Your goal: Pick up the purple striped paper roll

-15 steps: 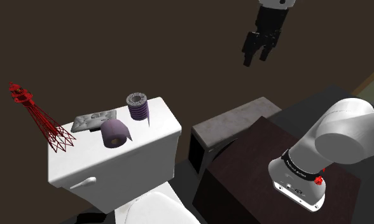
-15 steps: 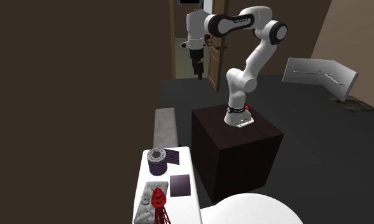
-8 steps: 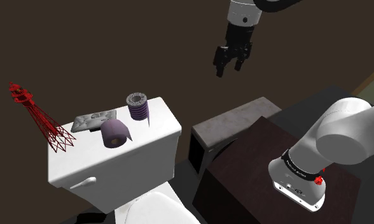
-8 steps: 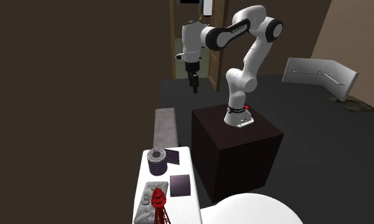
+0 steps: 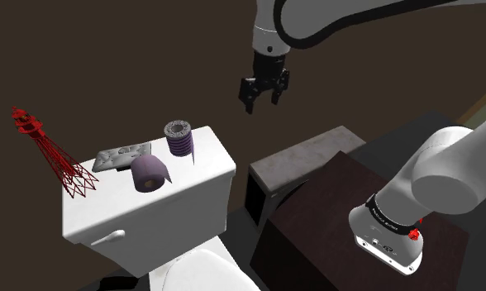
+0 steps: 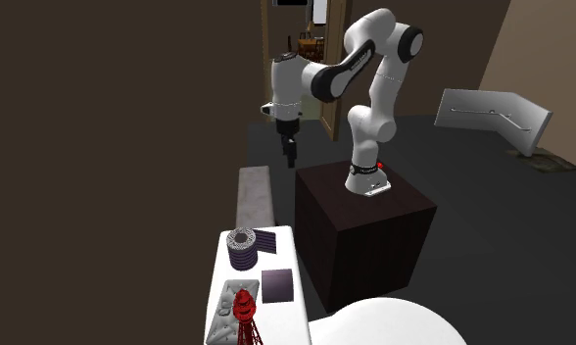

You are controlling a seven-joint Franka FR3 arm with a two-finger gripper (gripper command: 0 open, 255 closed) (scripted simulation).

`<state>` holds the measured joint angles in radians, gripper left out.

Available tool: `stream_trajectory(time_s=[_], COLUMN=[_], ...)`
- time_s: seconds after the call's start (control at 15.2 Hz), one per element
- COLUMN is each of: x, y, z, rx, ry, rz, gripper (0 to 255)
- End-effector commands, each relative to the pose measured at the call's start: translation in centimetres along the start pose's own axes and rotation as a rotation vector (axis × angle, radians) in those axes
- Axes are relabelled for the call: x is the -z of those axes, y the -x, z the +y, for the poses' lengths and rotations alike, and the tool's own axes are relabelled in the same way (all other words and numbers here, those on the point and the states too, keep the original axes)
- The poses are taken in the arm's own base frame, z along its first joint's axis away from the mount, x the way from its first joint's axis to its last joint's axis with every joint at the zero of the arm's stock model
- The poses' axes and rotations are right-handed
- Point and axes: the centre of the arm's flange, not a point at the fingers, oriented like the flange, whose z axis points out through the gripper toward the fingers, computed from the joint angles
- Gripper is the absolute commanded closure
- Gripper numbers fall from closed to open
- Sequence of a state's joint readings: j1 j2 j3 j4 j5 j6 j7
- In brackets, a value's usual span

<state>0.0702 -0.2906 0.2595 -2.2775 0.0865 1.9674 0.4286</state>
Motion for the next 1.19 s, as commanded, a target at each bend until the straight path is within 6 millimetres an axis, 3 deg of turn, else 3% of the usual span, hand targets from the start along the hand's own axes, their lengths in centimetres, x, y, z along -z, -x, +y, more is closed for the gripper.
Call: stream_trajectory(time_s=[0.0, 1.12], x=[-1.4, -12.2], y=[-1.2, -12.0], z=[-2.0, -18.6], rx=[-0.006, -0.045], ry=[0.003, 0.044], rz=[0.007, 0.065], gripper=[0, 0])
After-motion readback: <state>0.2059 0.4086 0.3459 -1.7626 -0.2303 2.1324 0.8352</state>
